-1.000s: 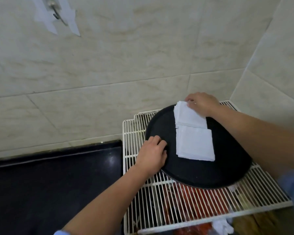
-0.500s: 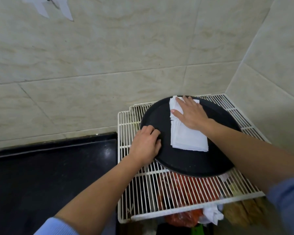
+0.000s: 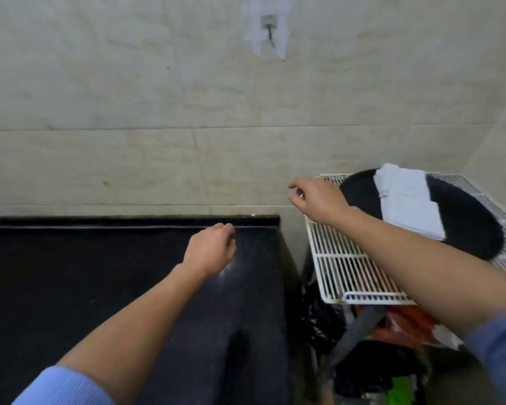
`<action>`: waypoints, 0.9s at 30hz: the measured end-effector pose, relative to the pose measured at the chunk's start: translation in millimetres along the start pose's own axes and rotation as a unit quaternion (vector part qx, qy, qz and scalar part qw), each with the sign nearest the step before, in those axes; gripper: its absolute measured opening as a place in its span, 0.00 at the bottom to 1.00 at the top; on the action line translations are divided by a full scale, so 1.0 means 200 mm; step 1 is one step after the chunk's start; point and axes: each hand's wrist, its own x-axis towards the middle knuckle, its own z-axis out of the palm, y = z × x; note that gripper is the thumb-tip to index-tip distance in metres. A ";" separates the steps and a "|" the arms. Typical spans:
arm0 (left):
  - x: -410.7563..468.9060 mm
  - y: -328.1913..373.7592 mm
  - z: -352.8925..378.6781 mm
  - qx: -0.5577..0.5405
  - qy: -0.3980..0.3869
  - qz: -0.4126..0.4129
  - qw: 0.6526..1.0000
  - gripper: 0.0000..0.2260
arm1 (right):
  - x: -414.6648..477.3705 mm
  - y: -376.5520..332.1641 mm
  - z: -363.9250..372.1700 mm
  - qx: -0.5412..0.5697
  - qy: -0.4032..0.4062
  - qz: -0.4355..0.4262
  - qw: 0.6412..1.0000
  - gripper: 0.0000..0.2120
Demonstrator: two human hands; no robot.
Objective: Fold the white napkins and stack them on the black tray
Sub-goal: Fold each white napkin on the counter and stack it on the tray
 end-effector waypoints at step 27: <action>-2.60 -2.49 -0.97 0.120 0.017 -0.563 0.818 0.13 | 0.00 -4.02 1.38 0.075 -0.225 -0.534 0.812 0.17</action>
